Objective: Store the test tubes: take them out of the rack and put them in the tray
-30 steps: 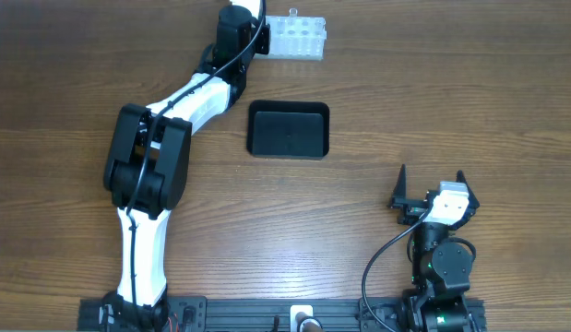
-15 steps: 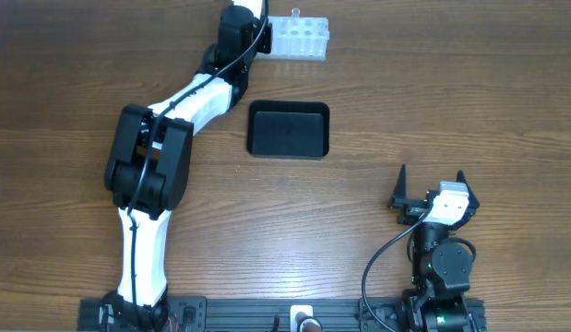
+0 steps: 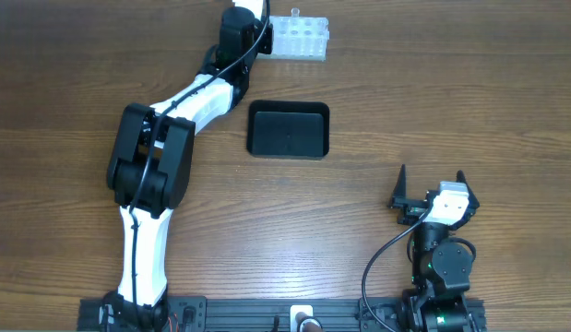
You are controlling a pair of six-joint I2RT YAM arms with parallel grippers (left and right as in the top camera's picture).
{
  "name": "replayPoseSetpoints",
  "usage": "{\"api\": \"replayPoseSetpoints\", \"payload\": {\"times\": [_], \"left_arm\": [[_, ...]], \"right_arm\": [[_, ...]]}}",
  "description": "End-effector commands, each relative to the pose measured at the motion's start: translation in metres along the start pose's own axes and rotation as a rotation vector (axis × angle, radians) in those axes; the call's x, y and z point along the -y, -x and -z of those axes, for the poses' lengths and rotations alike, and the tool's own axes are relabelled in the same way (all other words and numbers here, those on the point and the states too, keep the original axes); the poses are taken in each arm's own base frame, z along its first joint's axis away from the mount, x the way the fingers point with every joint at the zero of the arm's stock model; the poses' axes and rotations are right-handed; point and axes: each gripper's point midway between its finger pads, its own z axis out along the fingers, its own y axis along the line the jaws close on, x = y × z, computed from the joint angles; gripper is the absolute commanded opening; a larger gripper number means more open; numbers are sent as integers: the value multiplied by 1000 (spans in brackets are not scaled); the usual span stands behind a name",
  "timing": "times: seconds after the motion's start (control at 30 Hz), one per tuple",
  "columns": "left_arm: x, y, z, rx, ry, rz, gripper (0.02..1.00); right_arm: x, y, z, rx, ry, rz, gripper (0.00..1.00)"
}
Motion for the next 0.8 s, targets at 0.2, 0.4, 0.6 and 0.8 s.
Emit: {"api": "replayPoseSetpoints", "payload": {"times": [0.2,0.4,0.6,0.8], "left_arm": [[-2,86,43,91,6,-71,152],[-8,171,96,248,14,-100,156],[1,211,145,278,-50,-73,152],[20,138,161,-69,-82,77,139]], "right_arm": [[1,-2,0,-2,0,4,991],[1,-2,0,-2,0,4,991],[1,-2,0,-2,0,4,993],[1,-2,0,-2,0,4,991]]}}
